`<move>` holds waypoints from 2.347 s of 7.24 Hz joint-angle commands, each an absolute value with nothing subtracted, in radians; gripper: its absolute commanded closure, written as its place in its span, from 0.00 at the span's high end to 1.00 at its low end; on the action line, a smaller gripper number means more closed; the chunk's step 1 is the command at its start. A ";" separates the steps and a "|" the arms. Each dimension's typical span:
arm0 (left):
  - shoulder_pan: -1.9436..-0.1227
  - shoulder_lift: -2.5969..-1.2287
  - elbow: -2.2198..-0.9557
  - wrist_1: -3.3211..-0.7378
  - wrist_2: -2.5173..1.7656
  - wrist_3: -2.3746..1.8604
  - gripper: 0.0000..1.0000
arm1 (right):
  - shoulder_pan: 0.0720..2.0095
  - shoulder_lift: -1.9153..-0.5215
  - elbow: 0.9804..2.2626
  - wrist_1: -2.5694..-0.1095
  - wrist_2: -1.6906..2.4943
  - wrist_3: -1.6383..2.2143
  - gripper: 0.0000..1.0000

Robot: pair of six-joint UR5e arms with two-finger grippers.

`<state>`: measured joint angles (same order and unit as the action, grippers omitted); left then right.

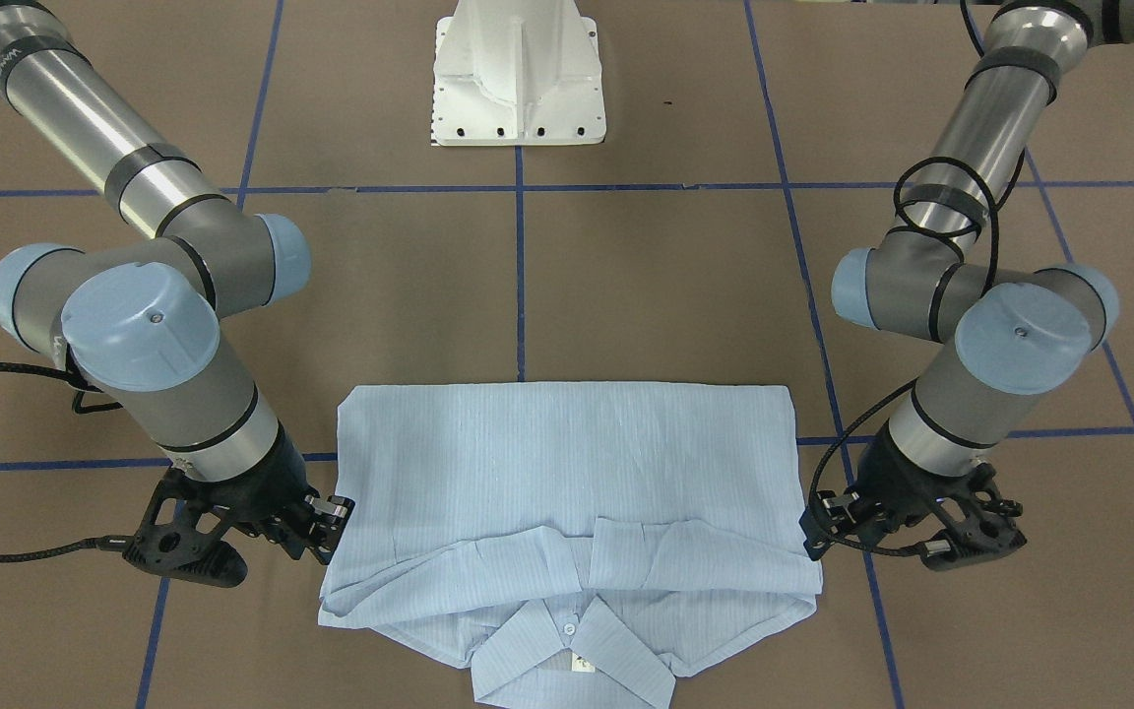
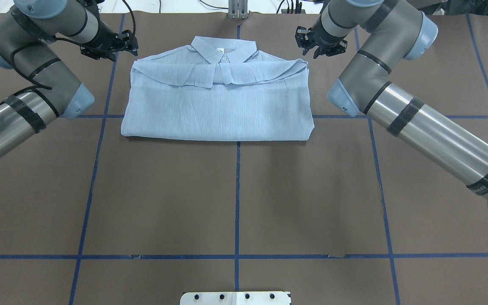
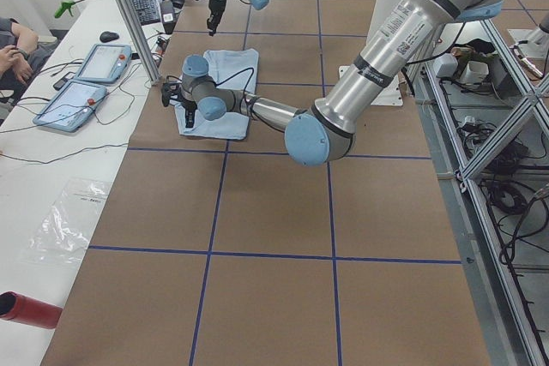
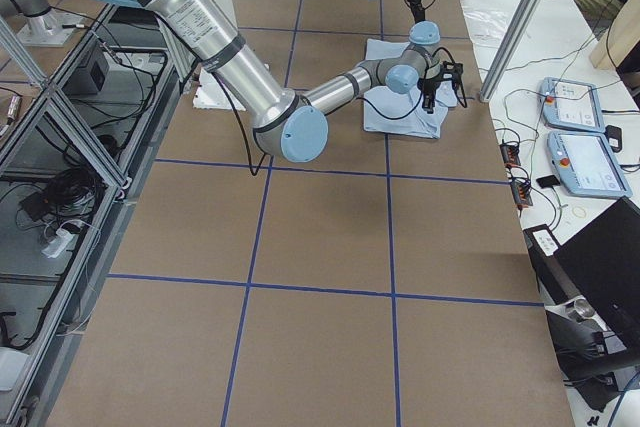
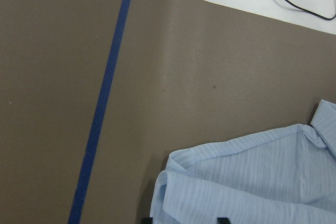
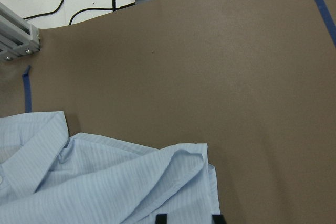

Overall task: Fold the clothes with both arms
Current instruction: 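Lay the hem down near the collar and open both grippers, then move the right gripper down to the folded shirt's side edge and grasp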

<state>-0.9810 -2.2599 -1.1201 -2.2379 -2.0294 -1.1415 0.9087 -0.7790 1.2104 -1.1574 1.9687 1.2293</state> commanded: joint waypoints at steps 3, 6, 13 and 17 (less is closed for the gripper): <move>-0.988 -2.205 -1.230 -2.223 -2.037 -1.144 1.00 | 0.843 -0.886 1.323 -1.160 1.974 1.221 1.00; -0.988 -2.177 -1.304 -2.186 -2.036 -1.167 1.00 | 0.744 -1.058 1.504 -1.167 1.974 1.233 1.00; -0.988 -2.169 -1.318 -2.186 -2.033 -1.180 1.00 | 0.706 -1.058 1.496 -1.157 1.968 1.215 0.48; -0.988 -2.169 -1.318 -2.187 -2.033 -1.195 0.99 | 0.716 -1.062 1.485 -1.163 1.963 1.204 0.39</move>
<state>-0.9879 -2.1691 -1.3177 -2.1869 -2.0325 -1.1923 0.7124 -1.0614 1.4913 -1.1617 1.9643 1.2085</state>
